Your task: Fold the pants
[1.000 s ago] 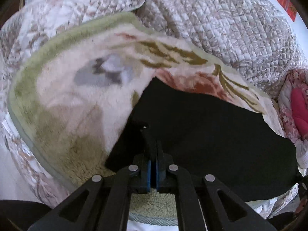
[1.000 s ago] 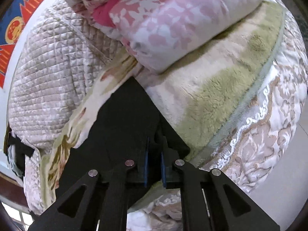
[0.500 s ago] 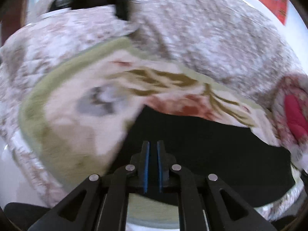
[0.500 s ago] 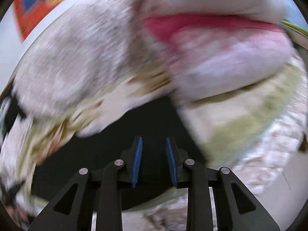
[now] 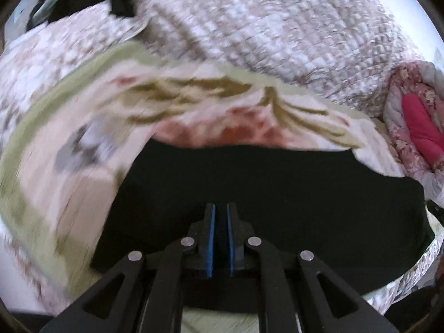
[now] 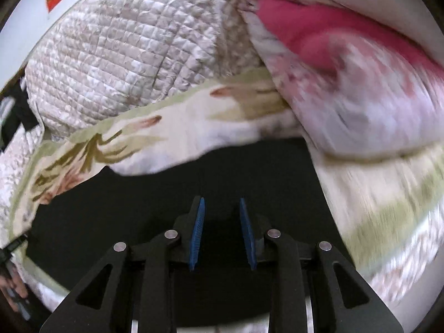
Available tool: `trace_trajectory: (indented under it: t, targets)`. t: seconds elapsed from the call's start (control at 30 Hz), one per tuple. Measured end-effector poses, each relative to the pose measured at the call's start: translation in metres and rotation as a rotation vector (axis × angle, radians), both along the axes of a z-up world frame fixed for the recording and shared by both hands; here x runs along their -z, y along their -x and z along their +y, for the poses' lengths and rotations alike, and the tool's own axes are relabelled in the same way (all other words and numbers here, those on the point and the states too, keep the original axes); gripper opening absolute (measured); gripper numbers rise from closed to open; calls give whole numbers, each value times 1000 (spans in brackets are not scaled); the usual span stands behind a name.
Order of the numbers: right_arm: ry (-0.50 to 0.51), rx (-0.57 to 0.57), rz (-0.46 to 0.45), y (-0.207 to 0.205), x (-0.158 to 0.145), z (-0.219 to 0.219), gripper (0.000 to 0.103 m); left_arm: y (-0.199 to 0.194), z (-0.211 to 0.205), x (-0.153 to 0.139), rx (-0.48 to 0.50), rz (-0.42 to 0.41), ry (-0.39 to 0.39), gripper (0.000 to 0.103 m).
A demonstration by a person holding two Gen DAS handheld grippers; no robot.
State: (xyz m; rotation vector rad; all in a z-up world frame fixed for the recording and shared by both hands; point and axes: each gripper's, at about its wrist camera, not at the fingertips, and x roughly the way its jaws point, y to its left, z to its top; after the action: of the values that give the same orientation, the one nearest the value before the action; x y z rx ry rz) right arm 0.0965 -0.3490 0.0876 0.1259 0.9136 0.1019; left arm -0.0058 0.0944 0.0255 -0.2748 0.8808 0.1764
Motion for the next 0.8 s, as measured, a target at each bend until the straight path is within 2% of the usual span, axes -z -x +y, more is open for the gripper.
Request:
trace_trajectory:
  t: [0.13, 0.2, 0.33, 0.4, 0.5, 0.63, 0.8]
  targets:
    - [36, 12, -17, -31, 6, 1, 27, -35, -6, -5, 47, -38, -27, 22]
    - [50, 47, -6, -43, 16, -6, 27, -49, 1, 1, 28, -29, -43, 25]
    - [-9, 100, 38, -49, 35, -22, 27, -65, 26, 31, -48, 54, -44, 25]
    - [21, 91, 22, -49, 33, -18, 27, -63, 37, 40, -70, 40, -21, 27]
    - [33, 97, 4, -49, 31, -15, 28, -64, 43, 37, -95, 35, -28, 26]
    - [-8, 85, -34, -42, 23, -10, 45, -54, 59, 34, -163, 26, 3, 26]
    - [-51, 14, -41, -27, 18, 9, 45, -34, 66, 28, -201, 8, -4, 26]
